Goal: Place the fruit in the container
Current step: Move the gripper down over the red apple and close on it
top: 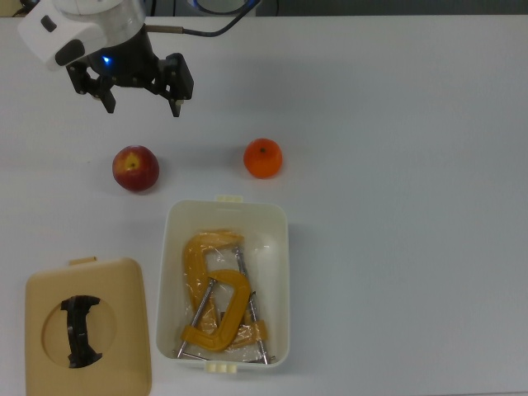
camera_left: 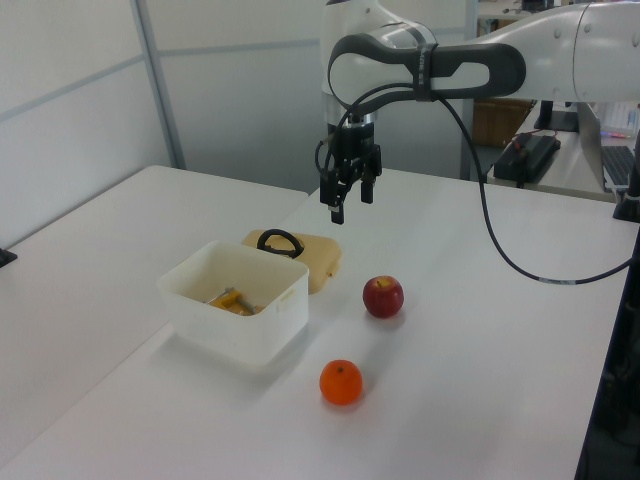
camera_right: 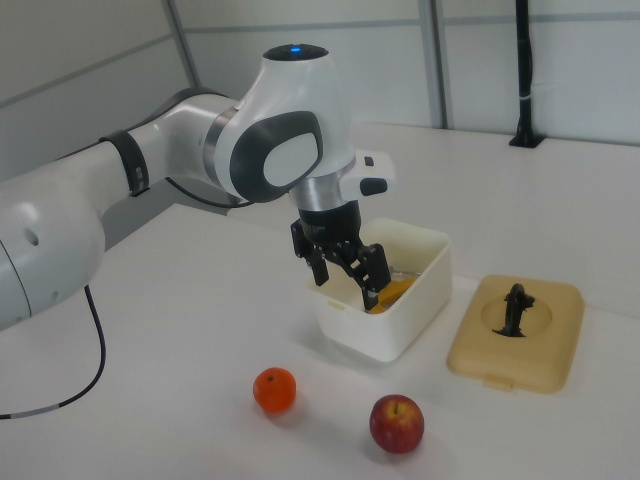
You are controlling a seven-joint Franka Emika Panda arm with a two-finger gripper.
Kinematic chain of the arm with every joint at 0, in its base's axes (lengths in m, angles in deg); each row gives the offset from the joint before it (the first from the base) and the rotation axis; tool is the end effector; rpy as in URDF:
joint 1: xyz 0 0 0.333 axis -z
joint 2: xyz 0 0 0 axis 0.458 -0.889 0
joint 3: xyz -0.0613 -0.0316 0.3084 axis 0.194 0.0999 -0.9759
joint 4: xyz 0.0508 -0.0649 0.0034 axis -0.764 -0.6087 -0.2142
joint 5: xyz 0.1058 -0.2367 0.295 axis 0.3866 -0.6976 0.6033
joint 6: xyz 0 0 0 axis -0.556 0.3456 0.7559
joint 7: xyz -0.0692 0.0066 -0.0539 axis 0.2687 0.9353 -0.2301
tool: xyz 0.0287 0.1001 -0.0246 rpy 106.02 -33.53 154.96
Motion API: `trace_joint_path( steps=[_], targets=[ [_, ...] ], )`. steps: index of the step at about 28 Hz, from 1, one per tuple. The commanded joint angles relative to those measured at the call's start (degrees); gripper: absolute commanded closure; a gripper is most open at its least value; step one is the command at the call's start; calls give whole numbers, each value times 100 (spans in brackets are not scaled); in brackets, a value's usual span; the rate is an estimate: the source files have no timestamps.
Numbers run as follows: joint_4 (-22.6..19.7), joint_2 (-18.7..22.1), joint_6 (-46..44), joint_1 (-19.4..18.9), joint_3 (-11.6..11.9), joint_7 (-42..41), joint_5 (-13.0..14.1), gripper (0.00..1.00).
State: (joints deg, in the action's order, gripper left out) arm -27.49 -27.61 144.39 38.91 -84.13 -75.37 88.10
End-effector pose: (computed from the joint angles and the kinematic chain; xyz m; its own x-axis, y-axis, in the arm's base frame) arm 0.6375 -0.0778 0.5485 0.9958 -0.0889 0.0199 -0.0881 -0.9952 -0.0419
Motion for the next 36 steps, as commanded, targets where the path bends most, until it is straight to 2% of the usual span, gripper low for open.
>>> trace_joint_path(
  steps=[1, 9, 13, 19, 28, 36],
  targets=[
    [-265, 103, 367, -32, 23, 52, -206, 0],
    [-1145, 129, 1301, -5, 76, 34, -278, 0],
    [-1471, 121, 1486, -5, 76, 34, -585, 0],
    [-1928, 103, 1890, -32, 67, 34, -797, 0],
    [-2341, -72, 2399, -14, 76, 34, -1218, 0],
    [-2385, -362, 2716, 21, 76, 78, -1509, 0]
  ],
)
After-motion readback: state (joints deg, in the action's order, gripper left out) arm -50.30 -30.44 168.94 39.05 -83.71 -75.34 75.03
